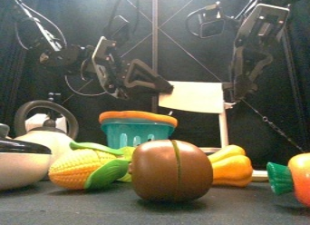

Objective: Cut squash

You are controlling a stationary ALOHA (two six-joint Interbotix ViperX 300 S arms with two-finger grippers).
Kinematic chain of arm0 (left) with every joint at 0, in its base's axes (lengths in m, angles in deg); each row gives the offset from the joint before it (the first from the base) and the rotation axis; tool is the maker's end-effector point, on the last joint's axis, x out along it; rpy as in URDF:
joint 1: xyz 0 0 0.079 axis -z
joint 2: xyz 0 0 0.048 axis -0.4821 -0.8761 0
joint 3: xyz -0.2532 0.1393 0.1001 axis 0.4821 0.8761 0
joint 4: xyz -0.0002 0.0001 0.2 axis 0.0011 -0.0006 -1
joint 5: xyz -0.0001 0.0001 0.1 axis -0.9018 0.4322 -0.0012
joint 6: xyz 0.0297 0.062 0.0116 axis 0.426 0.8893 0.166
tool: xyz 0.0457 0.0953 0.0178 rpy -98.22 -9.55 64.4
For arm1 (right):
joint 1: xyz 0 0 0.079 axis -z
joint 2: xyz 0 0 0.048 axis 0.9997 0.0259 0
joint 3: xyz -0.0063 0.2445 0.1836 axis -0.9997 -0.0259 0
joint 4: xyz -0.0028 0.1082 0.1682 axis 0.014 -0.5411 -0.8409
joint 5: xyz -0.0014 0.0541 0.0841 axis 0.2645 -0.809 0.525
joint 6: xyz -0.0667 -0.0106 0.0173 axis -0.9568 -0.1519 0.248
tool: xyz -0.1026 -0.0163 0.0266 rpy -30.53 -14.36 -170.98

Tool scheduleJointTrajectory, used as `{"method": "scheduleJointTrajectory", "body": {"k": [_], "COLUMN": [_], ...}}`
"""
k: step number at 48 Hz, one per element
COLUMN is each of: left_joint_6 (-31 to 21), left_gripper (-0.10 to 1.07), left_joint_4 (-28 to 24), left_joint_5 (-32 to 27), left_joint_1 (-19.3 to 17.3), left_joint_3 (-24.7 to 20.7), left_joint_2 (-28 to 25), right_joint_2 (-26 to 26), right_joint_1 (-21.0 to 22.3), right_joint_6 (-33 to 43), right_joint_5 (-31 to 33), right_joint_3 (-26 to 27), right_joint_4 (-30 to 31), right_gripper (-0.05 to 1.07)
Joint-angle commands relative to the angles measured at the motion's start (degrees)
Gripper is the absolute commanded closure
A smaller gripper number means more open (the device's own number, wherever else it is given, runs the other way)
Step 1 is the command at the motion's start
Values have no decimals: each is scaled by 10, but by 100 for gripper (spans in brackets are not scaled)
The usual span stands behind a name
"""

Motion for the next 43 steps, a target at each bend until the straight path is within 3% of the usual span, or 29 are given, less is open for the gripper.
{"method": "scheduleJointTrajectory", "body": {"k": [1,9,18,43], "left_joint_6": [1,4,4,2], "left_gripper": [49,49,49,49], "left_joint_4": [-2,-17,-18,2], "left_joint_5": [4,4,9,9], "left_joint_1": [9,33,53,64], "left_joint_3": [-4,-4,-4,-14], "left_joint_2": [-1,-19,-33,-69], "right_joint_2": [-17,-8,9,40], "right_joint_1": [-11,-58,-80,-79], "right_joint_6": [2,7,10,10], "right_joint_5": [-4,-25,-43,-47], "right_joint_3": [7,-3,-8,-15], "right_joint_4": [-3,-2,-7,-23], "right_gripper": [76,76,76,76]}}
